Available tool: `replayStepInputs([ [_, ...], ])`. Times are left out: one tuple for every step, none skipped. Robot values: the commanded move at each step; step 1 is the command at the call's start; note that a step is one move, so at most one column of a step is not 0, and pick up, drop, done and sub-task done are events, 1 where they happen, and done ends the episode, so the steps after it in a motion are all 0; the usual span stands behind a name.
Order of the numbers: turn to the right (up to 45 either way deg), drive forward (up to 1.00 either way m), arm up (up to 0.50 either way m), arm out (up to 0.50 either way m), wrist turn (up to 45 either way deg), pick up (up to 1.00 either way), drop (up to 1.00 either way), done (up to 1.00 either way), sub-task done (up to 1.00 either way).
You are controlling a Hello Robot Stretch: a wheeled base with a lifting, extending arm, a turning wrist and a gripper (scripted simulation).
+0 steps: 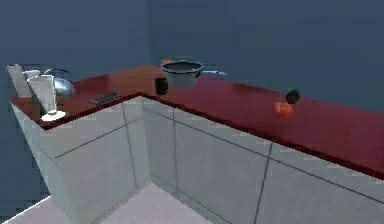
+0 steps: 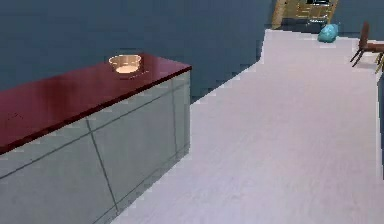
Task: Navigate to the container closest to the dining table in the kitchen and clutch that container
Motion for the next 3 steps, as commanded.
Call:
replayStepInputs([
  [0.0, 0.40, 0.00, 0.00, 0.0, 0.00, 0.00, 0.00, 0.00],
  [-45.0, 0.00, 0.00, 0.00, 0.0, 0.00, 0.00, 0.00, 0.00],
  [-9.0, 0.00, 0.00, 0.00, 0.0, 0.00, 0.00, 0.00, 0.00],
])
